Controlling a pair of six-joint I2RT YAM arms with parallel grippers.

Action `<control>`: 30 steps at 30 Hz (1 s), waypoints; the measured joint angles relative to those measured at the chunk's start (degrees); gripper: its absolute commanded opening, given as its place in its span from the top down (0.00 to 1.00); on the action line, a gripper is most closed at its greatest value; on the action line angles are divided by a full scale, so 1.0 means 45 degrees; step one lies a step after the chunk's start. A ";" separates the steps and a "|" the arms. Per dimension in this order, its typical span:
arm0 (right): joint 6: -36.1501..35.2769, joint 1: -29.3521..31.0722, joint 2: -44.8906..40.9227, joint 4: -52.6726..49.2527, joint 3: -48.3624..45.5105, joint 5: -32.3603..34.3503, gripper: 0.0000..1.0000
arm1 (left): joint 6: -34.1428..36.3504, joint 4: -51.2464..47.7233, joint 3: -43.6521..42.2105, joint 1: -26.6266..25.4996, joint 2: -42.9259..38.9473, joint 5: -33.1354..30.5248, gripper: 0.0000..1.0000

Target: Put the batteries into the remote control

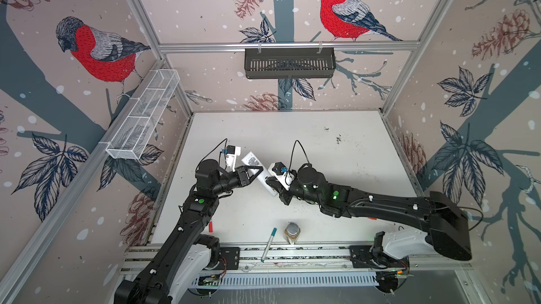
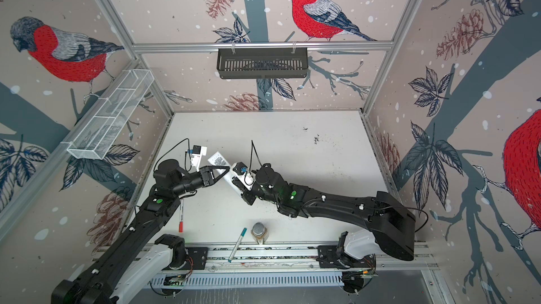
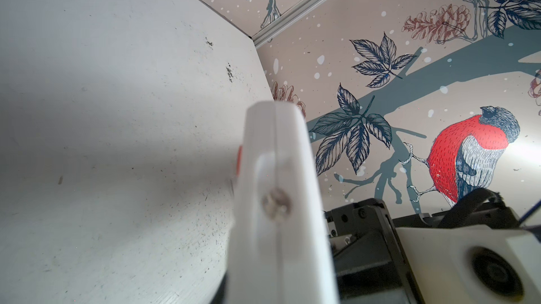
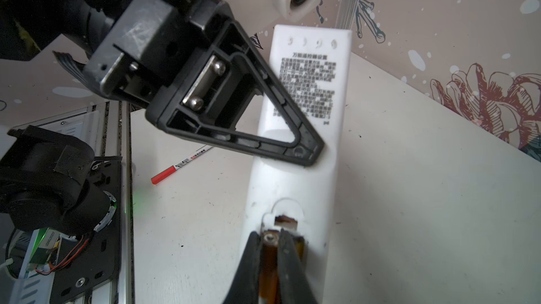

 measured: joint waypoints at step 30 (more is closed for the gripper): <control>-0.0233 0.0151 -0.0063 0.0767 -0.0466 0.0345 0.88 | -0.1030 0.0345 0.0165 0.0015 -0.0024 0.0209 1.00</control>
